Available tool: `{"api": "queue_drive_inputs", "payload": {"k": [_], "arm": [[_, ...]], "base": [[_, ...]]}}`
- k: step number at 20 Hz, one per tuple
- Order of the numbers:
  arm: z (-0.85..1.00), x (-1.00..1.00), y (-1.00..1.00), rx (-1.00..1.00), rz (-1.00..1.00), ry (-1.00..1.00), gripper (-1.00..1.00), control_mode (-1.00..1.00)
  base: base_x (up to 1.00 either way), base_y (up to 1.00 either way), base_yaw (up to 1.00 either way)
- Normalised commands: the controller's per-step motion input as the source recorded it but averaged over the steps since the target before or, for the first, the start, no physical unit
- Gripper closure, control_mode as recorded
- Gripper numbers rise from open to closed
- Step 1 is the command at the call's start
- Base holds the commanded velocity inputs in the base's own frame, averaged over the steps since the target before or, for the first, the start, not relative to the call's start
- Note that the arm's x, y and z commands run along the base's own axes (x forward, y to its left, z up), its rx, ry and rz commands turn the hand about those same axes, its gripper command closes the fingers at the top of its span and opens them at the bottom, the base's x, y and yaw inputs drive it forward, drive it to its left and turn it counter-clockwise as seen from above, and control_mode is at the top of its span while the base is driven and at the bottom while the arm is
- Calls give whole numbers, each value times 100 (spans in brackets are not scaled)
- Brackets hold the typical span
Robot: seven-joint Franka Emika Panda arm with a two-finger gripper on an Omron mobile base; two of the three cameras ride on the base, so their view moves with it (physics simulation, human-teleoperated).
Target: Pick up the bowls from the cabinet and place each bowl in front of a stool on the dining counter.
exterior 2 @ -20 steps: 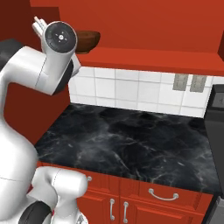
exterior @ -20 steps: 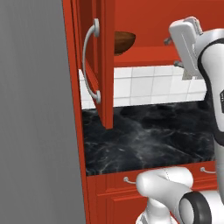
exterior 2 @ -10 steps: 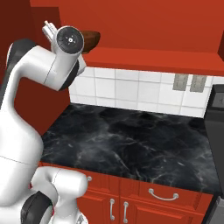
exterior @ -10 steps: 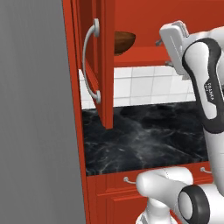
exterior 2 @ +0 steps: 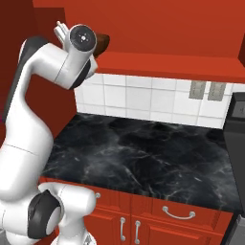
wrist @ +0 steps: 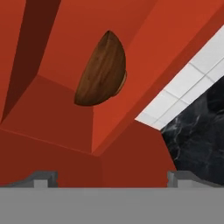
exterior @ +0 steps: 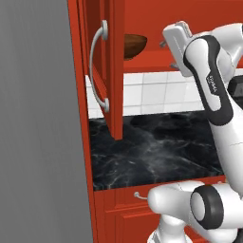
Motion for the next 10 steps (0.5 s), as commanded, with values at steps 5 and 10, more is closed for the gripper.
{"api": "queue_drive_inputs", "payload": {"k": [5,10], "arm": [[0,44,10,0,0,4,-100,-100],[0,45,3,0,0,1,-100,-100]], "base": [[0,0,0],[0,0,0]]}}
